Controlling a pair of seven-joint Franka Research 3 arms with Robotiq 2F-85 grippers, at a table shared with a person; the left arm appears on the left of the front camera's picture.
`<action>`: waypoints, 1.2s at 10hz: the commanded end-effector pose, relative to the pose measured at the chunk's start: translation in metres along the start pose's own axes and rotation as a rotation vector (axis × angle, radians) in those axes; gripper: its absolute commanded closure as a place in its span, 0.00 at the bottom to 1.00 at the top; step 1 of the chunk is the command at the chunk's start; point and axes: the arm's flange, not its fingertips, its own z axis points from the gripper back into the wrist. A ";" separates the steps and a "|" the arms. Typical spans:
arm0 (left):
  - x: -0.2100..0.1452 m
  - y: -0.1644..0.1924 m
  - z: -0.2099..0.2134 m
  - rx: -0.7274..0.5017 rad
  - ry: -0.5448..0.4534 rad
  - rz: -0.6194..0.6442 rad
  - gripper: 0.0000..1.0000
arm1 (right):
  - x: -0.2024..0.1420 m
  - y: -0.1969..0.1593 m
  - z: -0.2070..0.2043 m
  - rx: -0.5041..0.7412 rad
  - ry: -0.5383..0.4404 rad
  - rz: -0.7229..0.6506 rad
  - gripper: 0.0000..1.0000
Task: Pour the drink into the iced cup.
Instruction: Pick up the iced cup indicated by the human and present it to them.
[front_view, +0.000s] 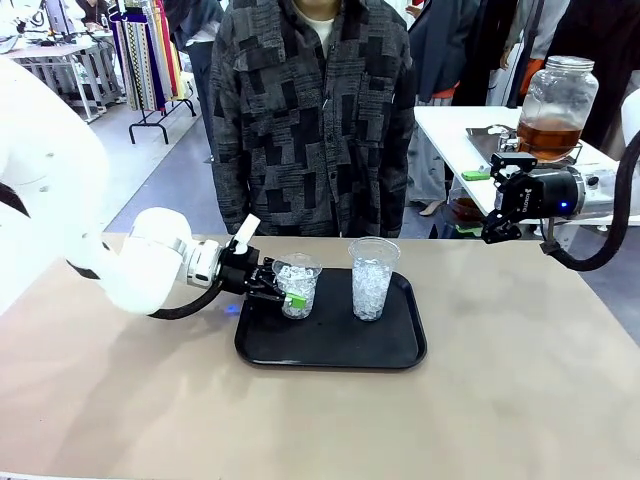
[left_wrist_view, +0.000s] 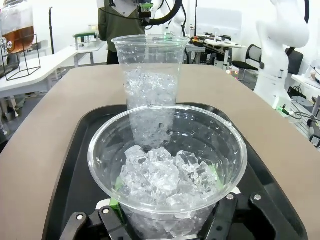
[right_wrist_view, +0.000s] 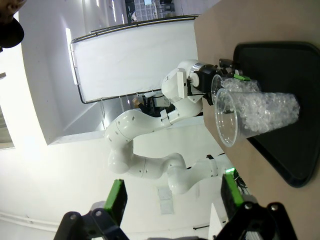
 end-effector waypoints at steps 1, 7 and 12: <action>0.002 0.002 -0.003 0.013 -0.017 -0.006 0.24 | 0.000 0.001 0.000 0.002 -0.002 0.008 0.00; 0.070 0.010 0.029 0.077 -0.082 -0.091 0.24 | 0.000 0.001 0.000 0.002 -0.002 0.008 0.00; 0.149 0.046 0.065 0.091 -0.095 -0.016 0.24 | 0.000 0.001 0.000 0.002 -0.002 0.008 0.00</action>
